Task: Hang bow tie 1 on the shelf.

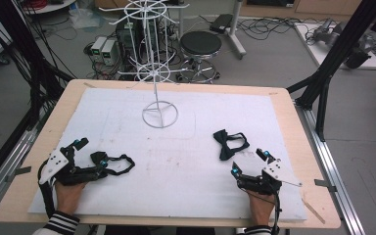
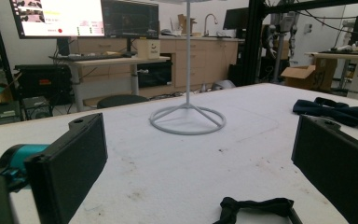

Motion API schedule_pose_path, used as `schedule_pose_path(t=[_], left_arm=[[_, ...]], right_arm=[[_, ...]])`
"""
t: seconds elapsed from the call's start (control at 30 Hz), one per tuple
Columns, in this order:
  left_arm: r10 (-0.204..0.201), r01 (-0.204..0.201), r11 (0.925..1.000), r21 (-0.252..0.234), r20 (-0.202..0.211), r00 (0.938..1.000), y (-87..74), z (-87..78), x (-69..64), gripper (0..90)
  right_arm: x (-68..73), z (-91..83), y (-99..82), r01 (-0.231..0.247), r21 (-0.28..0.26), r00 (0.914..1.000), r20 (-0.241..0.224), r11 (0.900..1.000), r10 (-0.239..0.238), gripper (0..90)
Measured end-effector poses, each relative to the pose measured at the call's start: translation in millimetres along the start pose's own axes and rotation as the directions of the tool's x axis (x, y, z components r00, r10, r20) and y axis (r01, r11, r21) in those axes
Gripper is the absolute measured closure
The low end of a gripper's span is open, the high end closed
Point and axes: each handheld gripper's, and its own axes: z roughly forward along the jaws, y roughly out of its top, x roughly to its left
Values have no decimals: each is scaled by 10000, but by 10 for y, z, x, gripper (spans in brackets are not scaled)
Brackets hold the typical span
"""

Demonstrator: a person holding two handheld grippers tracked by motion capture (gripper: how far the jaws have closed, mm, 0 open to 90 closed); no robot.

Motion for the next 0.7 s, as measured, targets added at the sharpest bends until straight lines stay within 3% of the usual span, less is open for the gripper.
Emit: schedule_pose_path(t=[0.13,0.33,0.7], left_arm=[[-14,14,10000,9,-22,10000,0,2,-4,37],[30,-30,10000,-2,-73,10000,0,-2,-5,38],[1,-2,10000,-60,-102,9999,-1,-5,-6,38]], right_arm=[[-3,-16,-6,-173,-132,9998,28,9998,173,9],[10,-19,-8,63,-203,10000,5,9998,-63,9],[10,-6,1,88,-87,9999,59,9999,-88,9]])
